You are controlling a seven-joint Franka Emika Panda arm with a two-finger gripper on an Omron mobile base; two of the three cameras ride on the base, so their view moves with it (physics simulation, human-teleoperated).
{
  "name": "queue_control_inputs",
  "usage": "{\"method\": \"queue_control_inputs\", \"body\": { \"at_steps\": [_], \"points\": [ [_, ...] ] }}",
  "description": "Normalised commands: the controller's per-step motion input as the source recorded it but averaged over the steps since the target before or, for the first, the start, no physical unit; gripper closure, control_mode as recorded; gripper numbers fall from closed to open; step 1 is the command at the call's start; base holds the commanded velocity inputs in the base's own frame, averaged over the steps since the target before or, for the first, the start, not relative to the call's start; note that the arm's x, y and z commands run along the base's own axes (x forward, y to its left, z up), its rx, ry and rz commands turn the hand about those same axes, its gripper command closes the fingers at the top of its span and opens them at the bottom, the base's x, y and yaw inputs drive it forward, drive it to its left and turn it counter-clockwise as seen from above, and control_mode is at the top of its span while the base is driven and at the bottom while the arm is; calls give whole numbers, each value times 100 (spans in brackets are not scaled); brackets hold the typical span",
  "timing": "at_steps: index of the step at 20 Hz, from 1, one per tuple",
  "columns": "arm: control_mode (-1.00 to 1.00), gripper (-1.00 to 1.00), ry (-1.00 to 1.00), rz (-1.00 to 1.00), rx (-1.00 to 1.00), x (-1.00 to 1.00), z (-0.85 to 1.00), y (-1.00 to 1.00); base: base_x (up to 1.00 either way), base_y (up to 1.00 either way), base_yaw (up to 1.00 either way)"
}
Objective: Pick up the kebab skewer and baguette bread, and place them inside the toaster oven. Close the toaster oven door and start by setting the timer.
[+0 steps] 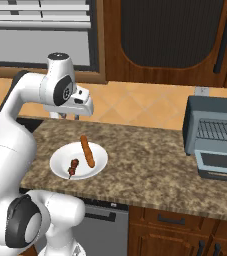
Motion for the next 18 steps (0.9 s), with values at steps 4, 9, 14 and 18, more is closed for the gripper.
{"method": "queue_control_inputs", "body": {
  "at_steps": [4,9,14,18],
  "points": [
    [100,-100,0,0,0,0,0,0,0,0,0],
    [100,-100,0,0,0,0,0,0,0,0,0],
    [100,-100,0,0,0,0,0,0,0,0,0],
    [100,-100,0,0,0,0,0,0,0,-5,0]
  ]
}}
